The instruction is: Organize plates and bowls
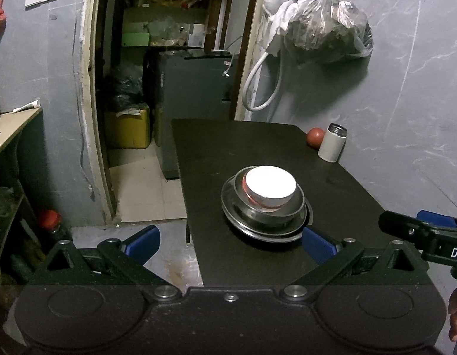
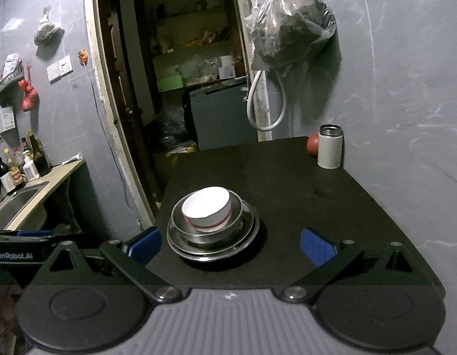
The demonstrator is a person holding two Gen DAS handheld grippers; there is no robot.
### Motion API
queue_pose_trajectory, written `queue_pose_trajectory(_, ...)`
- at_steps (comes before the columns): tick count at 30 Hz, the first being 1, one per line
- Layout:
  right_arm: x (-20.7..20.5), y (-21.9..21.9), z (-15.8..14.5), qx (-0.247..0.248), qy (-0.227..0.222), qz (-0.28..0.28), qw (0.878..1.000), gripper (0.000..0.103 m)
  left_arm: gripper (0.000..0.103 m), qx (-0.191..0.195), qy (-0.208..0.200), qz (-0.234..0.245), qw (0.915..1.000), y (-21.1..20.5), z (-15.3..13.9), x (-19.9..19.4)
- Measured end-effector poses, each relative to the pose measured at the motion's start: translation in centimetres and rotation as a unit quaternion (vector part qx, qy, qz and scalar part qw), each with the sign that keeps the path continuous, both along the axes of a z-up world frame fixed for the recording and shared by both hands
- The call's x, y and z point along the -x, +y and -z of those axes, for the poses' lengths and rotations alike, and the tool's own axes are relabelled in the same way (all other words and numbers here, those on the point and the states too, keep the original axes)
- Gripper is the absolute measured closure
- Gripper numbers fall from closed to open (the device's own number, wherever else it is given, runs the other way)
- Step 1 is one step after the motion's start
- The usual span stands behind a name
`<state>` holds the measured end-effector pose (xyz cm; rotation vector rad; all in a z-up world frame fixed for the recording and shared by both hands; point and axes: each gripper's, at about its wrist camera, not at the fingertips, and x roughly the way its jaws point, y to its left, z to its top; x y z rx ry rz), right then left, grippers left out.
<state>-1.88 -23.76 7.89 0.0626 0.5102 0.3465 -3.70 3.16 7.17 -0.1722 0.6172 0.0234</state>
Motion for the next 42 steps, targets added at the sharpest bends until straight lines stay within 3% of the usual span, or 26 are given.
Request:
queue_pose_trajectory(18, 3.1, -0.5, 1.2, 0.039, 0.022, 0.010, 0.999, 0.000, 0.001, 0.001, -0.006, -0.017, 0.9998, -0.2, 1.9, 2.8)
queue_pose_trajectory(42, 3.6, -2.3, 3.4, 0.053, 0.065, 0.001, 0.996, 0.000, 0.001, -0.011, 0.027, -0.004, 0.9996, -2.7, 4.4, 3.3)
